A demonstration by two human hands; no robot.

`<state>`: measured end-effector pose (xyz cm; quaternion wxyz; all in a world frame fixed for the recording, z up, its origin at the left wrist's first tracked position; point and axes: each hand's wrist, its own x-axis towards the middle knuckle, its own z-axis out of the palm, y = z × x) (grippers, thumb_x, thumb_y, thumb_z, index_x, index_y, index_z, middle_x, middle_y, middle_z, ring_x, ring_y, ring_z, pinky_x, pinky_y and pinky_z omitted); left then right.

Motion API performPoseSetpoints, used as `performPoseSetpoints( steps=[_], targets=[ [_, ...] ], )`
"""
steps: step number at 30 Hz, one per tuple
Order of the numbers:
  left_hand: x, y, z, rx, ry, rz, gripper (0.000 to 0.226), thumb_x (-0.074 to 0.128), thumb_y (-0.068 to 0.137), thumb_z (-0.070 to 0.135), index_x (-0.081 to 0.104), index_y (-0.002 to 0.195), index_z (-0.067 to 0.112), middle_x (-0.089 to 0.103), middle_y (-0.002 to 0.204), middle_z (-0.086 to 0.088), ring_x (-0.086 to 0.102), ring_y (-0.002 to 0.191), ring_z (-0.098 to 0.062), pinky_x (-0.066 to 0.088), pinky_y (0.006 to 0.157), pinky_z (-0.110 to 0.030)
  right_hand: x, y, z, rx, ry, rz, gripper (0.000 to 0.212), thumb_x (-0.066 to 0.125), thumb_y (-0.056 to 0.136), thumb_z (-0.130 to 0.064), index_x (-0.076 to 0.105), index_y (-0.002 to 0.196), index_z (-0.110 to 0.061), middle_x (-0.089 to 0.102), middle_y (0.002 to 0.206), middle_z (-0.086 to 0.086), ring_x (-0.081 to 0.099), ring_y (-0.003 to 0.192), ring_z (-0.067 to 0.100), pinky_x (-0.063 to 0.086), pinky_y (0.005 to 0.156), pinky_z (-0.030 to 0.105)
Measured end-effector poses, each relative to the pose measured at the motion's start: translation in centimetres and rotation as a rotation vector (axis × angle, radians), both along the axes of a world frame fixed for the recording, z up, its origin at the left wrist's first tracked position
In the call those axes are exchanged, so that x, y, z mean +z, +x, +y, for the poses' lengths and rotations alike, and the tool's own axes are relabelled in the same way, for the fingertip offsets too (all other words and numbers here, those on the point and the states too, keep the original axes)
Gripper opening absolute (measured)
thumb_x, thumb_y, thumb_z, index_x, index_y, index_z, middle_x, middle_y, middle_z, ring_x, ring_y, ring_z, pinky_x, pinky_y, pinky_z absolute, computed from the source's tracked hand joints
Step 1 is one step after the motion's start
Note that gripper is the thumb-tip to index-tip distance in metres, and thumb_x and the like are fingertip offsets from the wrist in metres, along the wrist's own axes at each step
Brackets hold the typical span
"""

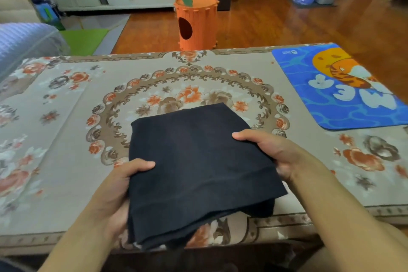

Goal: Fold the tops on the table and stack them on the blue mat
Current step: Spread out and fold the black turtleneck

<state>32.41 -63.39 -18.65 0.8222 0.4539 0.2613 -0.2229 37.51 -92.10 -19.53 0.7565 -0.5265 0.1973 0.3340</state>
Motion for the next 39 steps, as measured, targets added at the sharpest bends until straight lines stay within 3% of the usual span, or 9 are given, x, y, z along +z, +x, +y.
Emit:
performPoseSetpoints(
  steps=[6,11,18,22,26,29,33,35,39],
  targets=[
    [3.9,5.2,-7.3,-0.192,-0.024,-0.072,0.036,0.052,0.088,0.007,0.067,0.121,0.003,0.071,0.119,-0.022,0.068,0.105,-0.038,0.054,0.093,-0.049,4.6,1.6,-7.7,-0.144,-0.132,-0.140,0.024,0.064,0.091,-0.022,0.073,0.106,-0.005,0.075,0.105,0.016,0.074,0.082,0.025,0.061,0.078,0.038],
    [5.2,14.7,-20.9,-0.390,0.042,-0.216,0.041,0.042,0.089,-0.003,0.064,0.124,0.002,0.071,0.118,-0.021,0.073,0.094,-0.034,0.063,0.074,-0.046,7.7,6.9,-20.2,-0.283,-0.452,-0.235,0.035,0.066,0.090,-0.023,0.067,0.123,-0.011,0.076,0.100,0.014,0.074,0.073,0.025,0.062,0.062,0.035],
    [3.9,26.0,-37.4,-0.421,-0.031,-0.342,0.049,0.045,0.085,0.001,0.060,0.131,0.003,0.073,0.114,-0.015,0.072,0.099,-0.033,0.062,0.083,-0.046,9.2,16.1,-35.0,-0.395,-0.590,-0.348,0.038,0.061,0.096,-0.026,0.060,0.133,-0.019,0.073,0.109,0.007,0.072,0.080,0.022,0.061,0.069,0.033],
    [-3.1,27.4,-42.7,-0.466,0.159,-0.202,0.042,0.053,0.085,0.011,0.061,0.125,0.007,0.072,0.115,-0.014,0.072,0.090,-0.032,0.063,0.062,-0.045,2.1,17.7,-39.6,-0.303,-0.898,-0.042,0.045,0.066,0.093,-0.044,0.066,0.122,-0.010,0.072,0.116,0.012,0.069,0.097,0.026,0.053,0.096,0.042],
    [-7.8,27.5,-44.3,-0.406,0.308,-0.218,0.057,0.066,0.081,0.018,0.049,0.135,0.011,0.059,0.127,-0.023,0.066,0.099,-0.044,0.056,0.045,-0.047,-4.8,17.7,-40.7,-0.190,-1.346,-0.019,0.060,0.067,0.094,-0.039,0.051,0.141,-0.004,0.052,0.145,0.016,0.052,0.130,0.037,0.040,0.110,0.046],
    [-6.2,26.6,-43.8,-0.477,0.281,-0.192,0.047,0.063,0.086,0.023,0.050,0.131,0.014,0.063,0.124,-0.018,0.068,0.103,-0.040,0.061,0.068,-0.059,-4.8,18.1,-39.7,-0.192,-1.463,-0.042,0.062,0.059,0.098,-0.041,0.043,0.145,-0.004,0.050,0.146,0.018,0.049,0.130,0.040,0.042,0.107,0.044],
    [-3.9,24.6,-41.3,-0.665,0.393,-0.251,0.018,0.054,0.096,0.021,0.060,0.111,0.012,0.065,0.103,-0.011,0.068,0.090,-0.028,0.062,0.077,-0.041,-2.7,17.1,-35.3,-0.166,-1.836,-0.006,0.049,0.055,0.098,-0.033,0.039,0.140,-0.011,0.040,0.144,0.019,0.037,0.134,0.041,0.038,0.104,0.049],
    [-3.1,24.0,-38.8,-0.690,0.470,-0.275,0.012,0.050,0.097,0.018,0.055,0.106,0.011,0.057,0.089,-0.008,0.060,0.067,-0.023,0.057,0.064,-0.031,-1.2,16.7,-31.2,-0.154,-2.016,-0.195,0.044,0.057,0.093,-0.023,0.042,0.133,-0.012,0.043,0.135,0.018,0.039,0.126,0.041,0.039,0.098,0.049],
    [-0.2,23.5,-31.0,-0.610,0.637,-0.349,0.026,0.045,0.096,0.013,0.051,0.120,0.006,0.060,0.108,-0.012,0.068,0.071,-0.022,0.053,0.061,-0.030,2.6,17.3,-21.1,-0.002,-2.091,-0.632,0.049,0.055,0.088,-0.015,0.043,0.135,-0.011,0.047,0.130,0.019,0.046,0.115,0.041,0.041,0.094,0.047]
  ],
)
